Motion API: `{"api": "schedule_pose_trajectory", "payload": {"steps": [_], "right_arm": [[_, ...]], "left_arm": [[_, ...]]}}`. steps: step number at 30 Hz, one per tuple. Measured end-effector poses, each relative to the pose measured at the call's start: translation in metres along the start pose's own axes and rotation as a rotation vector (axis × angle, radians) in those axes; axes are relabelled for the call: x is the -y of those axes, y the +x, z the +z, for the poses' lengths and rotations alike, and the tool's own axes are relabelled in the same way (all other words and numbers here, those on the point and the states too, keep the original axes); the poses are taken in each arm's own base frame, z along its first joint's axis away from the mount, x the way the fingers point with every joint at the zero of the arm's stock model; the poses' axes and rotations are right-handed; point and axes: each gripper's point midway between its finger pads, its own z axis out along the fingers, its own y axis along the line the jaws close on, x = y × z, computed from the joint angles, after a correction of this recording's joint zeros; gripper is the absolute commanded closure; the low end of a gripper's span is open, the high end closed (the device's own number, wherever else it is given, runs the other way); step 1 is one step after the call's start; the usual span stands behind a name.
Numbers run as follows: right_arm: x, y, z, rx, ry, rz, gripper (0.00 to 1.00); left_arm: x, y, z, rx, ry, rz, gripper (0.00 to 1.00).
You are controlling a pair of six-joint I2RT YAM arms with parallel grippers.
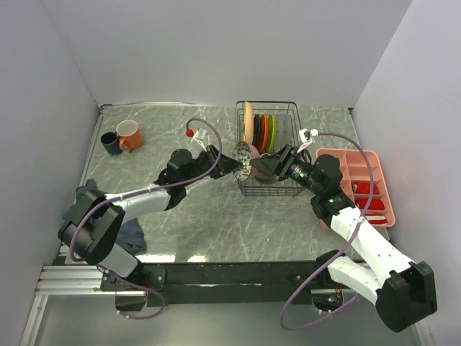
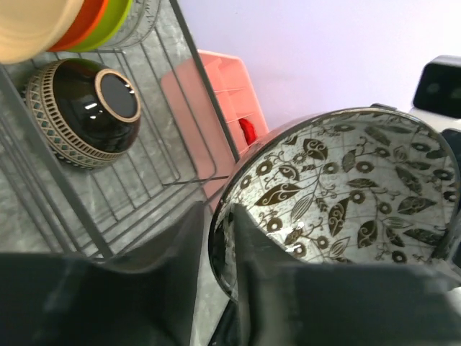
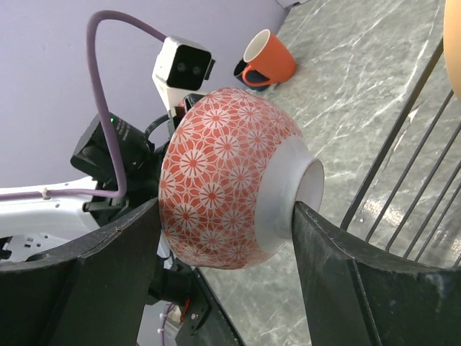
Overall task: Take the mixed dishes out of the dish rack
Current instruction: Place the bowl at the center of the board.
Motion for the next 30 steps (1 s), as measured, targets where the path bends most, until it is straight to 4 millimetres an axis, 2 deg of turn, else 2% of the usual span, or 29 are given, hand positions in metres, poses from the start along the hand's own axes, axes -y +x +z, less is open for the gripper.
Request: {"api": "schedule_pose_trajectory", "payload": {"steps": [3, 6, 9, 10, 12, 13, 15, 16, 21, 26, 30], "right_arm": [[0.000, 0.000, 0.000, 0.002, 0.000, 0.007, 0.63], [0.000, 0.001, 0.000, 0.003, -0.009, 0.014, 0.56], [-0.001, 0.000, -0.001, 0.006, -0.015, 0.014, 0.39], [-0.001, 0.000, -0.001, 0.005, -0.016, 0.014, 0.29], [-0.002, 0.000, -0.001, 0.005, -0.019, 0.011, 0.20], [-0.003, 0.000, -0.002, 0.004, -0.019, 0.009, 0.13], [0.000, 0.001, -0.003, 0.004, -0.005, -0.005, 0.07], [0.001, 0.001, -0.004, 0.004, 0.003, -0.013, 0.02], [-0.001, -0.004, -0.010, 0.028, 0.011, -0.074, 0.00], [0.006, -0.002, -0.013, 0.023, 0.045, -0.111, 0.00], [0.019, 0.003, -0.016, 0.000, 0.104, -0.142, 0.00]], "left_arm": [[0.003, -0.001, 0.000, 0.005, 0.015, -0.008, 0.96], [0.006, -0.002, -0.001, 0.008, 0.024, -0.027, 0.99], [0.007, -0.003, -0.002, 0.011, 0.023, -0.029, 0.99], [0.008, -0.004, -0.003, 0.011, 0.021, -0.026, 0.99], [0.008, -0.005, -0.006, 0.014, 0.006, -0.017, 0.99], [0.008, -0.006, -0.007, 0.017, -0.002, -0.007, 0.99], [0.009, -0.009, -0.012, 0.026, -0.027, 0.023, 0.99], [0.006, -0.011, -0.014, 0.034, -0.052, 0.047, 0.99], [-0.027, -0.022, -0.029, 0.055, -0.215, 0.116, 0.99], [-0.059, -0.042, -0.055, 0.090, -0.384, 0.170, 0.99], [-0.081, -0.080, -0.083, 0.164, -0.527, 0.199, 0.99]]}}
